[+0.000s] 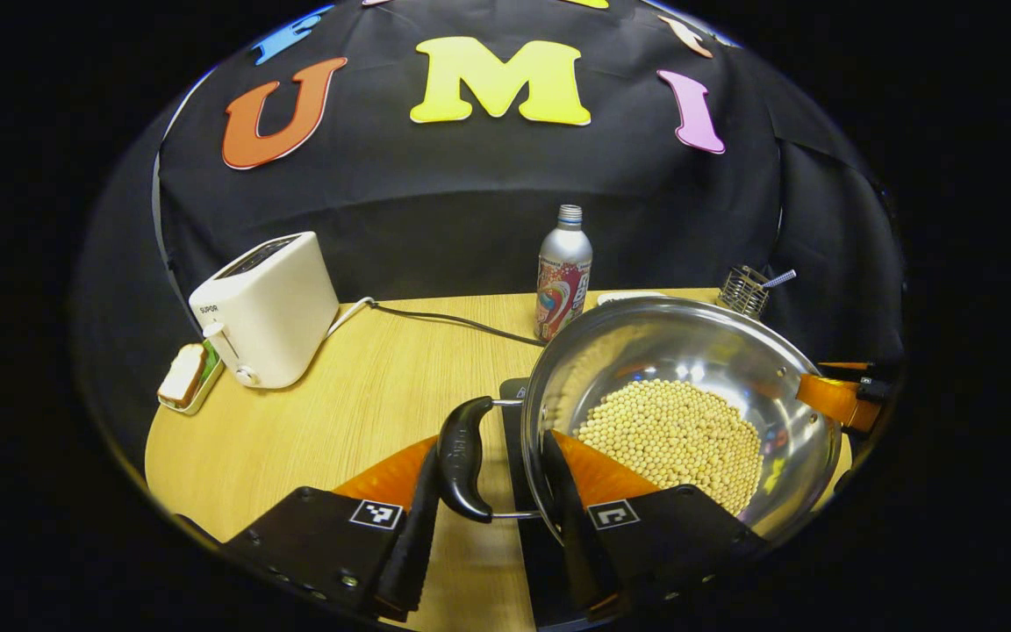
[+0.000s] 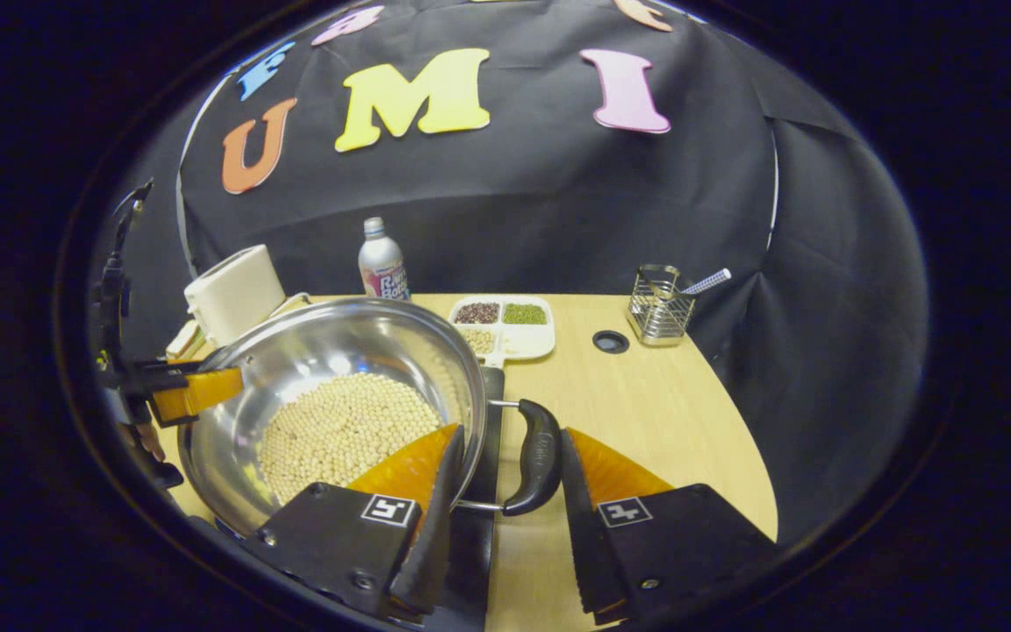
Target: First push the handle of the pot to place it horizontally, then grasp the pot with both hands and set it on the induction cooktop.
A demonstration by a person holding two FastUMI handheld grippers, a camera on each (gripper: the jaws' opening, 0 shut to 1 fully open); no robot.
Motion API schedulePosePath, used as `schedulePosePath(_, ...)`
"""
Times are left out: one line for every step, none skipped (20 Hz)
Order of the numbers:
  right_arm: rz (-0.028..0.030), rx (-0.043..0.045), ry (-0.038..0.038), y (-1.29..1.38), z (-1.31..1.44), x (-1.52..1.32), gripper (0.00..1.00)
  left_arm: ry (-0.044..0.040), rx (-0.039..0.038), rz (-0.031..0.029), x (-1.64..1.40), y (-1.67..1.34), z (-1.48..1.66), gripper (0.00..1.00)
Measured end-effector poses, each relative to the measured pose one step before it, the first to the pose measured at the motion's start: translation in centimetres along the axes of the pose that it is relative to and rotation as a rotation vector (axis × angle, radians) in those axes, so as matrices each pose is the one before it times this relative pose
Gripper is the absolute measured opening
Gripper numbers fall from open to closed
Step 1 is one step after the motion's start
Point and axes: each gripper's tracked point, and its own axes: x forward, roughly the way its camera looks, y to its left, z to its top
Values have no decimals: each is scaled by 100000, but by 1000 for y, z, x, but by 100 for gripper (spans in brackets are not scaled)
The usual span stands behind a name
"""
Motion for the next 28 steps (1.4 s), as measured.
schedulePosePath(-279,295,31,25,-8,21,61,-398,-328,301,17,58,-51,61)
schedulePosePath(-199,-139,-80,36,17,6,61,-274,-523,202,-3,-46,49,61)
schedulePosePath(-242,59,-12,21,62,-63,61,-465,-662,-13,-53,16,0,61)
schedulePosePath(-305,373,-102,-42,7,-64,62,-903,-625,-373,112,6,169,61)
schedulePosePath(-394,-371,228,-83,-40,-47,62,-1244,-27,-315,17,-51,25,61)
schedulePosePath(-1005,-743,-1911,-267,292,-68,65,-2106,620,564,-127,160,281,64)
schedulePosePath(-1053,-1922,-1903,-143,312,67,67,-1996,464,1645,-123,414,193,66)
schedulePosePath(-1093,-1828,-1950,-61,-6,-275,70,-1550,429,284,-150,-7,141,72)
schedulePosePath(-889,-1621,-2110,-150,123,-365,71,-1790,451,2042,-285,281,214,76)
schedulePosePath(-491,213,-2067,-77,198,-597,80,-2651,529,176,-387,-54,418,85)
schedulePosePath(1404,1495,-2240,220,344,-592,82,-2865,274,725,-664,-21,604,90)
schedulePosePath(1366,1842,-1638,257,322,-629,79,-2530,-251,838,-548,72,506,94)
schedulePosePath(1406,795,-1336,140,247,-635,80,-2663,-238,107,-781,-163,681,95)
schedulePosePath(848,-214,-1702,-5,271,-685,82,-2725,-412,1168,-857,149,639,95)
schedulePosePath(157,-990,-2068,-73,409,-764,82,-2450,-486,352,-1033,36,681,95)
schedulePosePath(-9,-346,-2138,-10,370,-919,82,-2087,-798,-472,-1089,-130,559,96)
schedulePosePath(339,341,-1802,170,257,-1084,83,-2380,-616,84,-1075,-156,605,96)
schedulePosePath(679,837,-2167,204,420,-1340,83,-1935,-294,24,-1159,-161,589,96)
schedulePosePath(630,590,-1905,149,398,-1251,84,-1852,-466,185,-1404,-135,494,96)
schedulePosePath(-186,547,-1540,-3,172,-1173,85,-1765,-608,-598,-1218,-514,473,96)
schedulePosePath(-205,352,-1577,-75,203,-1114,87,-1178,-371,-467,-1319,-433,341,95)
schedulePosePath(17,255,-1237,12,166,-1153,95,-1622,-292,21,-1316,-330,497,96)
schedulePosePath(190,796,-1375,63,245,-1264,95,-1333,-48,-796,-1309,-514,497,95)
schedulePosePath(475,429,-1252,183,179,-1307,95,-719,-19,-722,-1370,-553,233,95)
schedulePosePath(55,48,-1233,30,189,-1199,95,-1060,75,-61,-1309,-391,288,96)
schedulePosePath(-26,191,-1342,16,169,-1218,95,-1436,112,-182,-1179,-321,357,96)
schedulePosePath(-152,72,-1249,24,277,-1200,96,-1414,631,155,-1232,-263,427,96)
schedulePosePath(327,-270,-1441,102,321,-1198,96,-625,643,1677,-1220,80,341,95)
